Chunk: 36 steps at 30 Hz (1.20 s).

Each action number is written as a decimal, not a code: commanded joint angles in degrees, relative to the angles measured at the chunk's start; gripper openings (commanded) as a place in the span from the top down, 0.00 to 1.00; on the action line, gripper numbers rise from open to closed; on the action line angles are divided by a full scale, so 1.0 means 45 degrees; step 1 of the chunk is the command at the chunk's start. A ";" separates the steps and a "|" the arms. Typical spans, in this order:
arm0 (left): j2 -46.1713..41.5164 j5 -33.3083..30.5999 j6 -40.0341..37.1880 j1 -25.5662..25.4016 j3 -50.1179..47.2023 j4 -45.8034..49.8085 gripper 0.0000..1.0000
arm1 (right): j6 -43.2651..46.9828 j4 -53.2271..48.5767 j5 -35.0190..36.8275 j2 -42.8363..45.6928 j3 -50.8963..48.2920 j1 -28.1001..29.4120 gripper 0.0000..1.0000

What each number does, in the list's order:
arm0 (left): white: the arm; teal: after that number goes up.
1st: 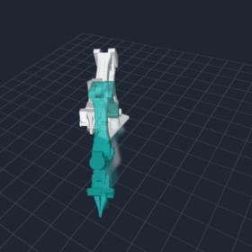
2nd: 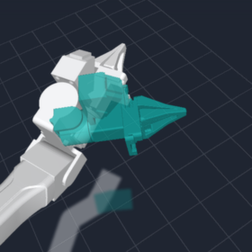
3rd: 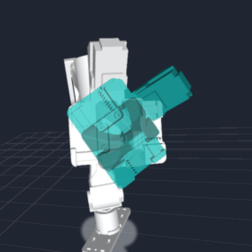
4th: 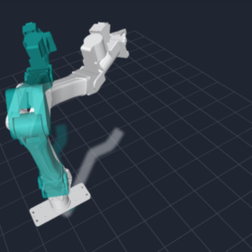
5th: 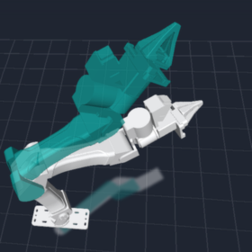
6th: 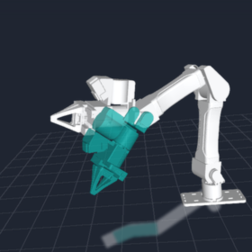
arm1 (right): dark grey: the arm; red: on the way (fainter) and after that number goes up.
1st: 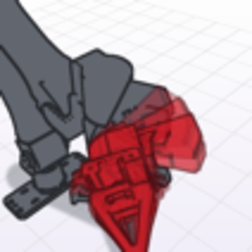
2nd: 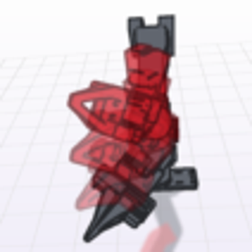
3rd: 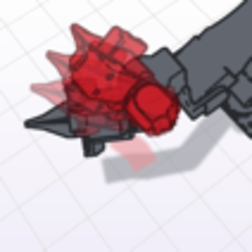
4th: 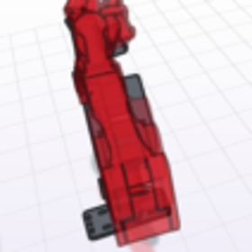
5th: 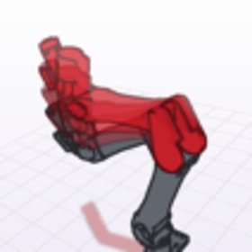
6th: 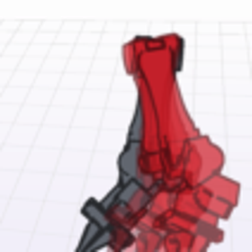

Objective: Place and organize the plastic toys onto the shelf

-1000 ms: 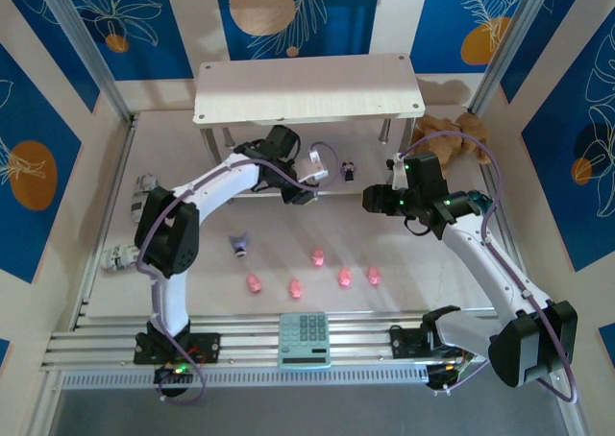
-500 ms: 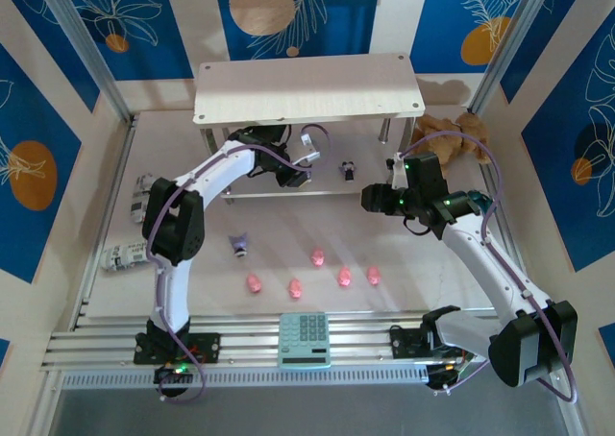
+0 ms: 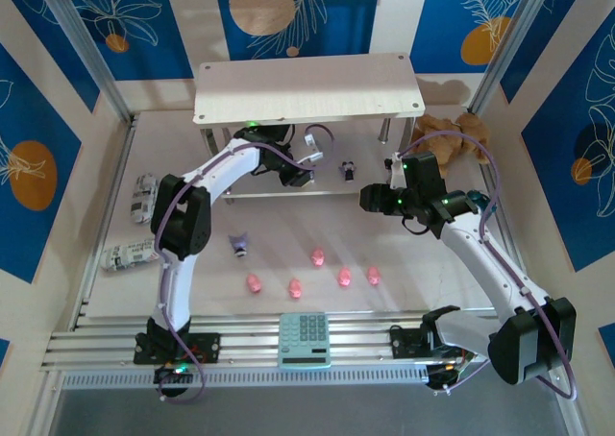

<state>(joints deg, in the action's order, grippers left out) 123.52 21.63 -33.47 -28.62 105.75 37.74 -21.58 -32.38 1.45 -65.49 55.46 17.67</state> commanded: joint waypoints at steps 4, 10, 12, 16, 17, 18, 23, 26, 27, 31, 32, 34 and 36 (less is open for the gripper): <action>0.0845 0.0285 -0.0374 0.0006 0.1001 0.1024 0.70 | -0.0126 -0.0070 -0.0086 0.0023 -0.0137 0.0109 0.39; 0.0870 0.0184 -0.0367 0.0016 0.1030 0.1038 0.66 | -0.0117 -0.0057 -0.0059 0.0020 -0.0154 0.0100 0.39; 0.0870 0.0158 -0.0376 0.0014 0.1030 0.1048 0.64 | -0.0115 -0.0052 -0.0064 0.0006 -0.0142 0.0098 0.39; 0.0870 0.0019 -0.0358 0.0013 0.1029 0.1040 0.49 | -0.0118 -0.0055 -0.0052 0.0017 -0.0137 0.0100 0.39; 0.0870 -0.0020 -0.0354 0.0013 0.1030 0.1065 0.49 | -0.0109 -0.0070 -0.0067 0.0023 -0.0137 0.0101 0.39; 0.0870 -0.0057 -0.0363 0.0016 0.1029 0.1084 0.49 | -0.0108 -0.0080 -0.0050 0.0023 -0.0137 0.0108 0.39; 0.0870 -0.0167 -0.0403 0.0016 0.1011 0.1107 0.49 | -0.0125 -0.0089 -0.0040 0.0069 -0.0135 0.0097 0.39; 0.0889 -0.0202 -0.0393 0.0013 0.1011 0.1106 0.49 | -0.0109 -0.0124 -0.0045 0.0083 -0.0137 0.0109 0.39; 0.0890 -0.0234 -0.0394 0.0014 0.1008 0.1097 0.49 | -0.0116 -0.0120 -0.0030 0.0082 -0.0133 0.0097 0.39; 0.0909 -0.0396 -0.0393 0.0014 0.1011 0.1048 0.49 | -0.0110 -0.0158 0.0008 0.0121 -0.0135 0.0101 0.39; 0.0936 -0.0430 -0.0410 0.0032 0.1011 0.1028 0.49 | -0.0106 -0.0150 -0.0001 0.0121 -0.0138 0.0100 0.39; 0.0956 -0.0534 -0.0413 0.0052 0.1011 0.1028 0.49 | -0.0122 -0.0148 0.0008 0.0145 -0.0136 0.0098 0.39; 0.0983 -0.0599 -0.0422 0.0091 0.0984 0.1048 0.49 | -0.0089 -0.0188 0.0013 0.0165 -0.0111 0.0115 0.39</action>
<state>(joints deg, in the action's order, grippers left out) 126.96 19.62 -34.15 -28.62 109.45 41.41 -21.58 -32.45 1.48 -65.47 55.46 17.89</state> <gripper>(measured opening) 0.514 0.608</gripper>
